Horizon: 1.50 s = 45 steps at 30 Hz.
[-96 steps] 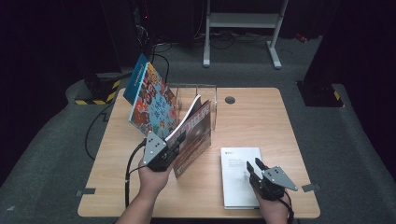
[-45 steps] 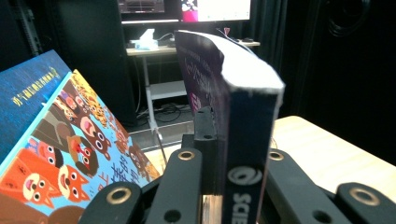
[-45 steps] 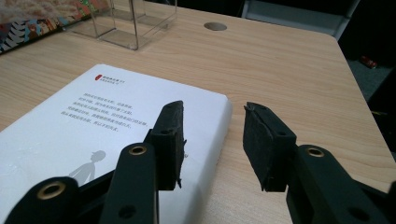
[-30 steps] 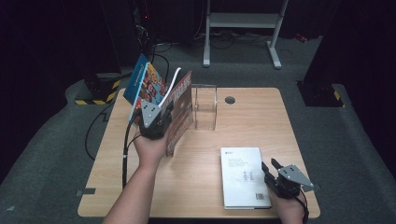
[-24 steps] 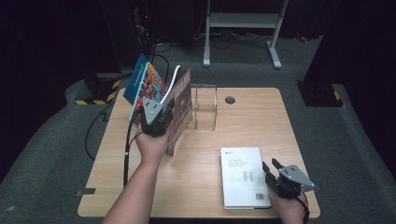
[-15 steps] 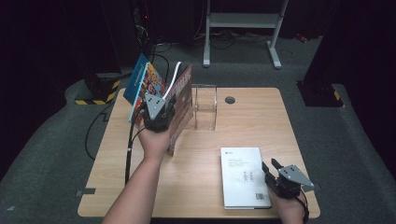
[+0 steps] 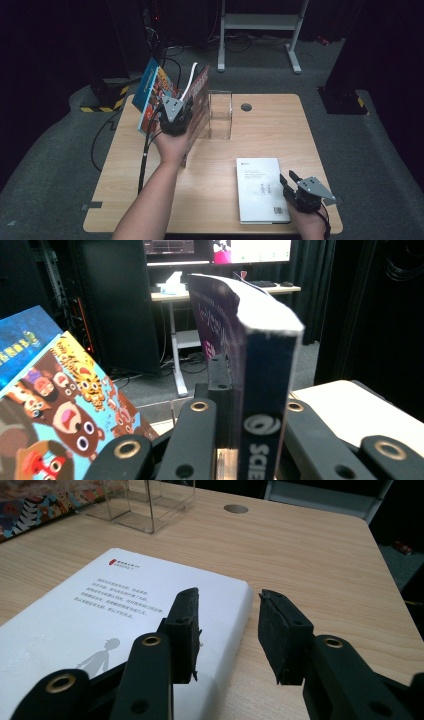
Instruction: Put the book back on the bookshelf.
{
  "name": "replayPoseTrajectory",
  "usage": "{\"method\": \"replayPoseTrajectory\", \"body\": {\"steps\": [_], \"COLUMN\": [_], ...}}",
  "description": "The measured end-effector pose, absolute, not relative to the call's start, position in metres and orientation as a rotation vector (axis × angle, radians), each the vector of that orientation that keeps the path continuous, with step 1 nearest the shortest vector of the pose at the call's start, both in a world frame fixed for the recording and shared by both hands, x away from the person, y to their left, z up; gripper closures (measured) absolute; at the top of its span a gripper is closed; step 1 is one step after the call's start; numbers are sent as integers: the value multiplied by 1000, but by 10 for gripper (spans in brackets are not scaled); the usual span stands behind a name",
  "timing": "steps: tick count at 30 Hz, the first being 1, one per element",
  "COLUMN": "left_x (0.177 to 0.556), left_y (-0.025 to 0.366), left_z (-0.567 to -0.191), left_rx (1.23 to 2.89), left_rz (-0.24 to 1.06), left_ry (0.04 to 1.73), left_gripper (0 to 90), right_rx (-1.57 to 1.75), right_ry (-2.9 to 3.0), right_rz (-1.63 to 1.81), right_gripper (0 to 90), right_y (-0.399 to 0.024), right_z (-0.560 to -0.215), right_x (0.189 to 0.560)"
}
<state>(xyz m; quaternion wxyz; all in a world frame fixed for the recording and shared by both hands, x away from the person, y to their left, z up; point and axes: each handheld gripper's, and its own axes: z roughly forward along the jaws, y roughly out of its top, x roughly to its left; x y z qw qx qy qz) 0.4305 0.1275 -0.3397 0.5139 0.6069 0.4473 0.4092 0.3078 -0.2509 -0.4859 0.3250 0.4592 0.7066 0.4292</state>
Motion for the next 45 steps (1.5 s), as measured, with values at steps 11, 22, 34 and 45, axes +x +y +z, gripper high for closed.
{"method": "replayPoseTrajectory", "body": {"steps": [11,22,34,45], "left_x": [443,454,471,484], "left_y": [117,110,104,100], "left_z": [-345,-343,-344,-348], "left_rx": [1450,1452,1446,1447], "left_rz": [977,1011,1022,1043], "left_ry": [1083,1078,1088,1101], "left_gripper": [840,840,840,840], "right_rx": [1206,1201,1203,1202], "right_ry": [1844,1848,1847,1846], "right_rz": [1129,1134,1137,1139], "right_gripper": [606,610,614,615], "right_y": [-252,-252,-253,-252], "right_z": [-486,-486,-485,-486], "right_x": [307,306,306,307]}}
